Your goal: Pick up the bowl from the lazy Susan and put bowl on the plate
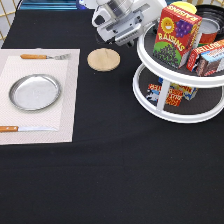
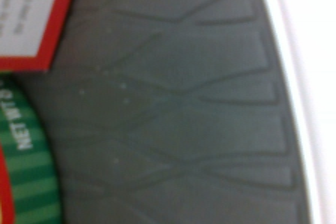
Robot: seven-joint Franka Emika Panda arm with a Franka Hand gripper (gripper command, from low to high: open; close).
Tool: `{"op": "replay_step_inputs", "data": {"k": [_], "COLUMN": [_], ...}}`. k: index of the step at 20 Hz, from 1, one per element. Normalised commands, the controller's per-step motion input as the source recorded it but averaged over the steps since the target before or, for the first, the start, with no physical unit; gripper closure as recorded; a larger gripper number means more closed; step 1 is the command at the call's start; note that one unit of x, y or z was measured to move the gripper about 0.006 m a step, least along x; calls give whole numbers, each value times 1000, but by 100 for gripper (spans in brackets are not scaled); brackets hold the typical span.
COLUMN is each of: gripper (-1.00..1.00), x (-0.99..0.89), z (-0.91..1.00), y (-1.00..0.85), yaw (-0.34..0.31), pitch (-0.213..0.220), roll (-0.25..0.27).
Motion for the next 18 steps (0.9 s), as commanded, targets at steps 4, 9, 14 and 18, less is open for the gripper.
{"op": "replay_step_inputs", "data": {"k": [4, 9, 14, 18], "gripper": [-100, -100, -100, -100], "x": [590, 779, 756, 410], "z": [-45, 0, 6, 117], "y": [-139, -6, 0, -184], "yaw": [0, 6, 45, 54], "pitch": [0, 7, 7, 1], "roll": [94, 91, 97, 127]}}
